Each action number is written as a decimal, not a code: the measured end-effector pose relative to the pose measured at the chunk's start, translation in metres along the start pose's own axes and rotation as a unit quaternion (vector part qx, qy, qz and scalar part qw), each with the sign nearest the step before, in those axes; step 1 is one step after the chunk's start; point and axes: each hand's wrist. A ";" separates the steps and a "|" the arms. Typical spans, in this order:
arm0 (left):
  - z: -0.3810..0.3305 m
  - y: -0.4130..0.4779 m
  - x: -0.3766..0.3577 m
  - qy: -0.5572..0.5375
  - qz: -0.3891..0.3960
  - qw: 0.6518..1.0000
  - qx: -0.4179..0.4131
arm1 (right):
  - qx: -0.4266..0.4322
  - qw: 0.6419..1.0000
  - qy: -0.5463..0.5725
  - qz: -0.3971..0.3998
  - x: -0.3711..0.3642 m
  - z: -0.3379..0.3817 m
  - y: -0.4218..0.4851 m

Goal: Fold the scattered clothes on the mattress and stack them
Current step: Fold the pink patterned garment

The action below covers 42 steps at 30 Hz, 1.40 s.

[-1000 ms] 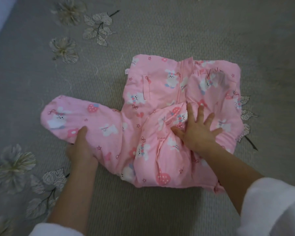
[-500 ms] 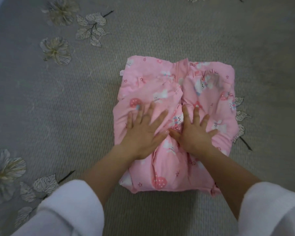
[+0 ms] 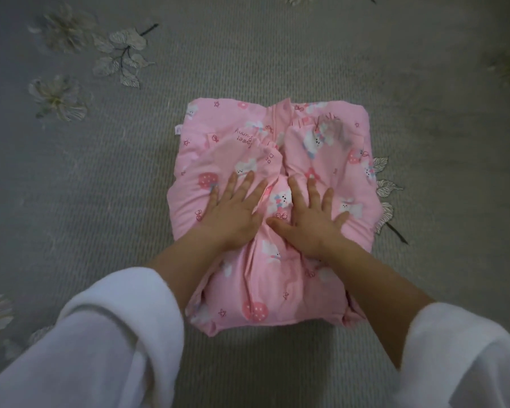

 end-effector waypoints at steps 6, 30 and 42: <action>0.026 -0.113 0.001 -0.047 -0.108 0.985 -0.129 | 0.201 0.974 0.041 -0.091 0.028 -0.047 -0.100; -0.014 -0.141 0.077 -0.123 0.313 0.935 -0.110 | 0.028 0.931 0.116 0.346 0.076 -0.026 -0.133; -0.034 -0.152 0.088 0.104 -0.238 0.955 -0.146 | -0.159 0.893 0.274 0.321 0.115 -0.035 -0.102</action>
Point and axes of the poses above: each hand's wrist, its own y-axis towards the middle knuckle, its own x-axis out of the back of the hand, z = x × y, and after that the axes turned 8 degrees about y, right-handed
